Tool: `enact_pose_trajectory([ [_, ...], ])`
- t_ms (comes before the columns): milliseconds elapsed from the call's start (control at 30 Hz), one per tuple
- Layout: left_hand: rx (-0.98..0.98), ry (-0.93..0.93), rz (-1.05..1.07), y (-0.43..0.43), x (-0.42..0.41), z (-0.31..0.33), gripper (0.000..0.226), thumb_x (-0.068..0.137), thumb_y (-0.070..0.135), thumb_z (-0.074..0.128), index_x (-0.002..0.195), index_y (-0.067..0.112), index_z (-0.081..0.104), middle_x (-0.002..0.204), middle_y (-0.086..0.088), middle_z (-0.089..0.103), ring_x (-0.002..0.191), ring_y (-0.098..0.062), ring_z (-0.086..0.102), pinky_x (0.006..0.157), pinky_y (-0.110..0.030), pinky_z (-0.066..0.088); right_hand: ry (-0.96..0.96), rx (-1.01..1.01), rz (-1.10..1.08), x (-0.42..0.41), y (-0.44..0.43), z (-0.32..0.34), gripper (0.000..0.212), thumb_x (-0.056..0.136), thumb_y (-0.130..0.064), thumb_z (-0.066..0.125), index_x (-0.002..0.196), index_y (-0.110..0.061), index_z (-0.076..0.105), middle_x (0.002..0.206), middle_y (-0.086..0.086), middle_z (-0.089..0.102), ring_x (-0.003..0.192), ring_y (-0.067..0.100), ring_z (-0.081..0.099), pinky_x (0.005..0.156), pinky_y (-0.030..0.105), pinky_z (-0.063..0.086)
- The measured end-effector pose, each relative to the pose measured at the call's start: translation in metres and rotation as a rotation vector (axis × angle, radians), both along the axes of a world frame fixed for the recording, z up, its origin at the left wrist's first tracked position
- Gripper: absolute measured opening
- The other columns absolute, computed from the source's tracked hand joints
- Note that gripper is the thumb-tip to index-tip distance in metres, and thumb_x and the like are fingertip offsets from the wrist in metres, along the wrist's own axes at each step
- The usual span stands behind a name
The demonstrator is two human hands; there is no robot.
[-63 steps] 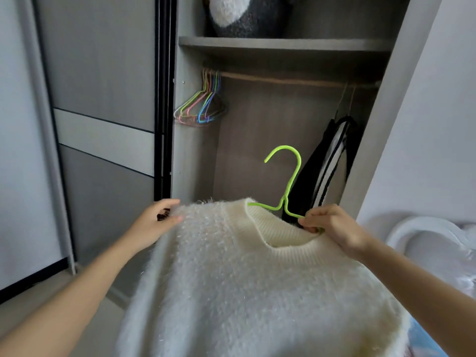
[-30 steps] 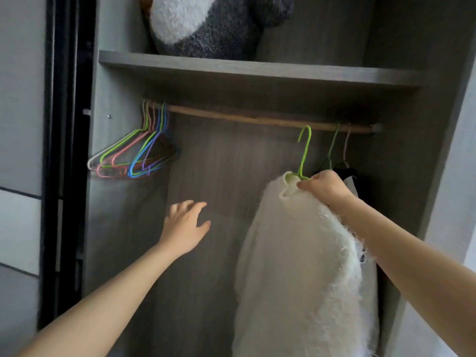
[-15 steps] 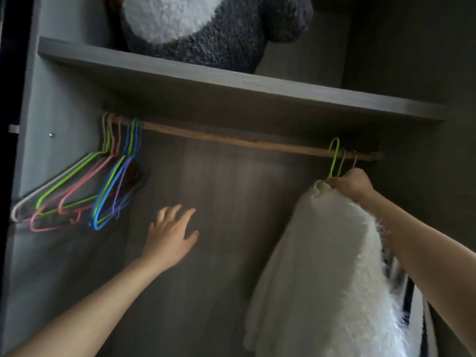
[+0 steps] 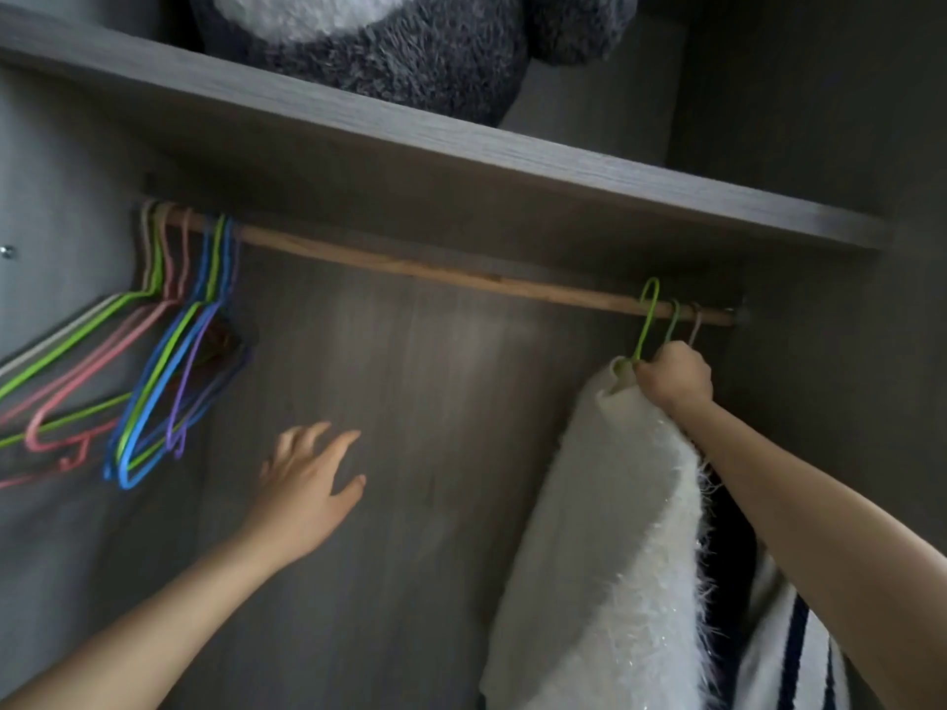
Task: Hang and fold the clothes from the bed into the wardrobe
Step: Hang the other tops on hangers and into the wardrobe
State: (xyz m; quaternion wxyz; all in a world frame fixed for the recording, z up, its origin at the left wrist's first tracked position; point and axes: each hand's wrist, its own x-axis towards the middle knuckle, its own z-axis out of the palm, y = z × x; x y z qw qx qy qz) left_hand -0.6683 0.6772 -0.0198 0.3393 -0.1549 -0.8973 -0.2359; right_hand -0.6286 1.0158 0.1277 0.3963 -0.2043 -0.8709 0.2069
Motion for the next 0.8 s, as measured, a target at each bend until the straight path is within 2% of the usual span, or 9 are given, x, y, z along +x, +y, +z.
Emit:
enact_pose_trajectory([
  [100,-0.003,0.027,-0.059,0.006,0.004,0.000,0.084,0.069,0.065,0.022,0.137,0.022,0.047,0.145,-0.009,0.038,0.136,-0.030,0.026,0.105,-0.045,0.029,0.004,0.011,-0.007,-0.002,0.003,0.013,0.026,0.090,-0.028,0.059,0.080,-0.004,0.056,0.065,0.005,0.046,0.070,0.026,0.051,0.066,0.031,0.037],
  [167,-0.012,0.044,-0.073,0.006,0.006,-0.002,0.090,0.064,0.065,0.015,0.134,0.022,0.051,0.143,-0.010,0.042,0.134,-0.030,0.029,0.102,-0.047,0.032,-0.014,0.023,-0.014,-0.005,0.006,0.021,0.024,0.090,-0.027,0.059,0.084,-0.005,0.057,0.066,0.005,0.046,0.070,0.026,0.051,0.067,0.031,0.037],
  [267,-0.089,0.179,-0.052,-0.001,0.007,-0.004,0.065,0.073,0.053,0.032,0.114,0.016,0.065,0.119,-0.015,0.061,0.114,-0.026,0.038,0.080,-0.051,0.050,-0.079,0.032,-0.015,-0.013,0.015,0.022,0.023,0.089,-0.027,0.061,0.087,-0.004,0.057,0.071,0.007,0.050,0.069,0.024,0.051,0.066,0.032,0.039],
  [367,-0.137,0.267,0.034,-0.015,0.009,-0.007,0.047,0.073,0.046,0.041,0.103,0.018,0.066,0.105,-0.013,0.066,0.103,-0.025,0.040,0.063,-0.049,0.054,-0.224,0.085,-0.036,-0.019,0.025,0.011,0.024,0.090,-0.031,0.059,0.081,-0.009,0.054,0.078,0.009,0.053,0.070,0.023,0.051,0.068,0.033,0.042],
  [467,-0.152,0.306,0.093,-0.026,0.009,-0.013,0.049,0.073,0.046,0.041,0.101,0.017,0.068,0.105,-0.014,0.066,0.103,-0.026,0.040,0.062,-0.049,0.054,-0.310,0.212,-0.071,-0.020,0.028,0.006,0.026,0.093,-0.034,0.053,0.077,-0.013,0.052,0.075,0.006,0.051,0.072,0.024,0.050,0.070,0.034,0.043],
  [533,-0.167,0.296,0.132,-0.032,0.008,-0.017,0.050,0.073,0.046,0.040,0.101,0.016,0.069,0.106,-0.015,0.065,0.104,-0.027,0.040,0.063,-0.051,0.053,-0.360,0.302,-0.101,-0.017,0.023,0.008,0.021,0.094,-0.029,0.049,0.092,-0.011,0.059,0.079,0.005,0.052,0.082,0.027,0.054,0.072,0.034,0.042],
  [633,-0.185,0.279,0.188,-0.042,0.007,-0.021,0.052,0.073,0.045,0.039,0.100,0.014,0.070,0.105,-0.018,0.065,0.104,-0.029,0.039,0.065,-0.053,0.053,-0.441,0.522,-0.195,-0.016,0.007,0.012,0.028,0.095,-0.024,0.046,0.116,-0.010,0.060,0.109,0.012,0.056,0.106,0.030,0.055,0.079,0.037,0.043],
  [700,-0.190,0.274,0.226,-0.052,0.010,-0.023,0.053,0.073,0.045,0.039,0.100,0.012,0.070,0.106,-0.020,0.064,0.105,-0.031,0.039,0.067,-0.055,0.052,-0.419,0.696,-0.227,-0.021,-0.014,0.011,0.034,0.094,-0.020,0.046,0.125,-0.009,0.056,0.125,0.015,0.049,0.117,0.032,0.048,0.088,0.038,0.043],
  [800,-0.194,0.290,0.279,-0.070,0.018,-0.021,0.054,0.073,0.043,0.039,0.098,0.008,0.070,0.107,-0.024,0.063,0.106,-0.032,0.040,0.072,-0.057,0.050,-0.305,0.797,-0.031,-0.031,-0.064,0.002,0.033,0.094,-0.018,0.042,0.120,-0.008,0.059,0.127,0.015,0.051,0.118,0.032,0.050,0.091,0.034,0.042],
])
